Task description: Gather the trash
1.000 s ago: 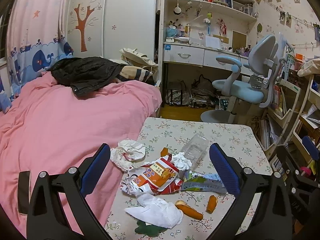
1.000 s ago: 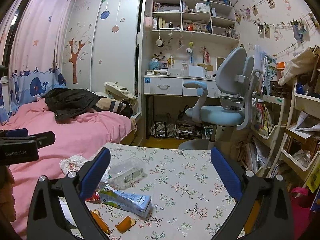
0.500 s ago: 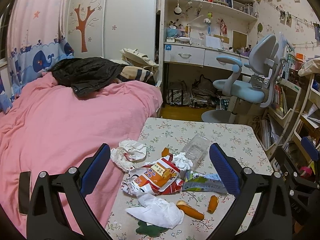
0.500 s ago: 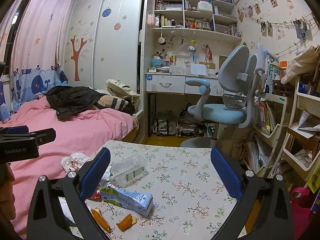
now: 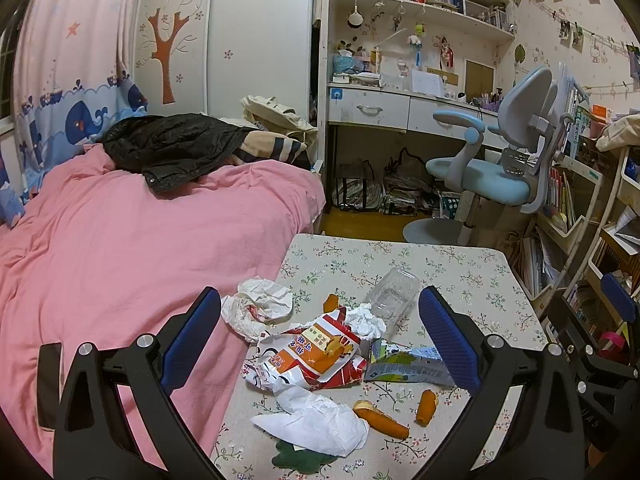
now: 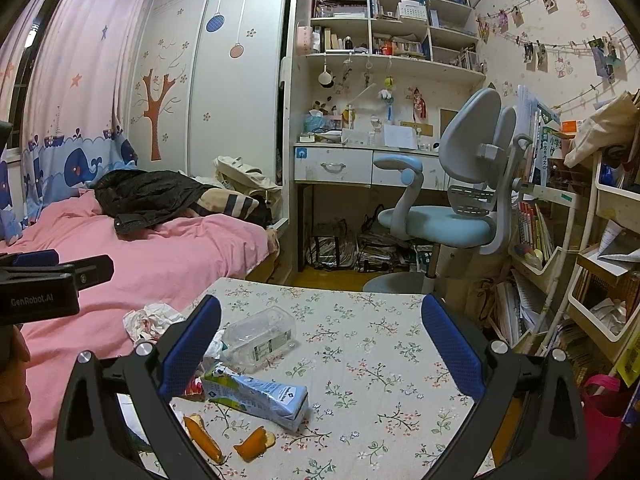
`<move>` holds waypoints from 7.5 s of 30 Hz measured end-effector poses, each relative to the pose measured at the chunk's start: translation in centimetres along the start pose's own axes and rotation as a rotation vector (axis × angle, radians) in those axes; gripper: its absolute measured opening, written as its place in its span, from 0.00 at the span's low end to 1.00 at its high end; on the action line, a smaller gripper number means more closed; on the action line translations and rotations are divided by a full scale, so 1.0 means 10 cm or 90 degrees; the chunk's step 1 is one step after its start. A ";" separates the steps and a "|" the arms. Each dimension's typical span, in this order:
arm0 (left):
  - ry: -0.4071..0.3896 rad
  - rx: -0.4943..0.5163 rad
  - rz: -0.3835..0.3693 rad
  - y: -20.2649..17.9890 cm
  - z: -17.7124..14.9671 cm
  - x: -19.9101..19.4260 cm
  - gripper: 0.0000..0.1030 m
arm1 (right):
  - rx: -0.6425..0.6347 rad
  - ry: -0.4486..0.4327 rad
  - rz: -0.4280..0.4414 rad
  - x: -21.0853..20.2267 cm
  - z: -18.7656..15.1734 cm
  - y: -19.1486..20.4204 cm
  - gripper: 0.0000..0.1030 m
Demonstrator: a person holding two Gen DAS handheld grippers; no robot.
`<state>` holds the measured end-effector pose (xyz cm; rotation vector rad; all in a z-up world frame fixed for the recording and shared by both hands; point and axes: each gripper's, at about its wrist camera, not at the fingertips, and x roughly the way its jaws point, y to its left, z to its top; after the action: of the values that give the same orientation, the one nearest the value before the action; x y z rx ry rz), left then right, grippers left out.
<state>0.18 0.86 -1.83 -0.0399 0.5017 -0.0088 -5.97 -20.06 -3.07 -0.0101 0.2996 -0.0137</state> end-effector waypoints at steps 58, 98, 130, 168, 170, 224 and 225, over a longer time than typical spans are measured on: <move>0.188 0.035 0.047 0.57 -0.19 0.49 0.93 | 0.058 0.412 0.172 0.85 -0.78 0.08 0.48; 0.290 -0.009 -0.246 0.16 -0.37 0.88 0.05 | 0.085 0.446 0.195 0.99 -0.95 -0.02 0.17; 0.307 0.026 -0.284 0.08 -1.44 -0.44 0.05 | 0.194 0.438 0.324 -0.60 -1.33 -0.03 0.17; 0.163 -0.146 -0.157 0.87 -1.08 -0.99 0.55 | 0.067 0.307 0.214 -1.01 -0.85 0.22 0.68; 0.158 -0.137 -0.138 0.89 -0.99 -0.89 0.56 | 0.047 0.297 0.216 -0.84 -0.74 0.24 0.68; 0.397 0.020 -0.089 0.22 -1.26 1.00 0.36 | -0.097 0.504 0.172 1.19 -0.89 -0.04 0.41; 0.392 0.007 -0.098 0.23 -1.25 0.98 0.34 | -0.044 0.504 0.176 1.14 -0.89 -0.17 0.41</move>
<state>2.76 2.53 -17.61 -0.0655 1.1133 -0.1796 2.29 -22.04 -14.92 -0.0322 1.0907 0.2737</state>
